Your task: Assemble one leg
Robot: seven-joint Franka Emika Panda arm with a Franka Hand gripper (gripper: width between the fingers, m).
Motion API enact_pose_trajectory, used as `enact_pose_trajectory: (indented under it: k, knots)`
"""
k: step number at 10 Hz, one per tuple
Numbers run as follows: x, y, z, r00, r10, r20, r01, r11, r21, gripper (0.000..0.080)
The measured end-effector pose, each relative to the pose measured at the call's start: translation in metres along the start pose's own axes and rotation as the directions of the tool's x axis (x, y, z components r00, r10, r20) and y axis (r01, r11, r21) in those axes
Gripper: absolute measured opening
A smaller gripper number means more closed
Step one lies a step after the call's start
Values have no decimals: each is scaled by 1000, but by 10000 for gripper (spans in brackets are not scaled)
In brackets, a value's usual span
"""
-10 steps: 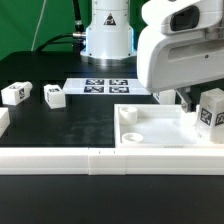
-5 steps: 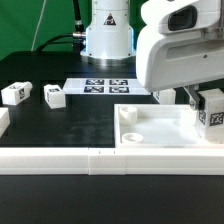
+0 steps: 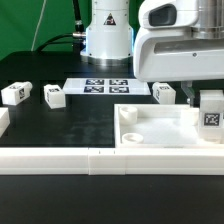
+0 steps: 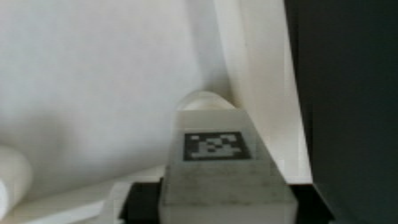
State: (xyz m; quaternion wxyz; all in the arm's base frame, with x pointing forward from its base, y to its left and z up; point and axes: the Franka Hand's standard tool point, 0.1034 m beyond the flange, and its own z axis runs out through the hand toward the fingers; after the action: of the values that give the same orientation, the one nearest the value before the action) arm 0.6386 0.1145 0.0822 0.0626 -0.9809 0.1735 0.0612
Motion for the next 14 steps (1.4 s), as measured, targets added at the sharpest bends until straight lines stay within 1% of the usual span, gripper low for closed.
enact_pose_trajectory:
  k: [1,2,3,4,5,6,7,8,9,10,12,13,14]
  knots:
    - [0,0,0,990,144,1,-144,990,2,291]
    - [0,0,0,971,239,5,-239,971,8,292]
    - [1,0,0,953,302,7,-302,953,10,292]
    - [2,-1,0,902,433,-1,-433,901,16,292]
    - [2,-1,1,851,525,-3,-525,851,17,292]
    - [2,-2,1,775,632,-10,-632,775,19,292]
    - [2,-3,1,739,673,-15,-673,740,21,292]
    - [2,-3,1,654,756,-15,-756,655,23,292]
    - [2,-3,1,597,802,-14,-802,597,24,292]
    - [2,-3,1,567,823,-12,-823,567,25,292]
    - [2,-4,2,395,918,-4,-918,395,29,292]
    - [2,-4,2,375,927,-3,-927,375,29,292]
    - [2,-4,2,382,924,-3,-924,382,29,385]
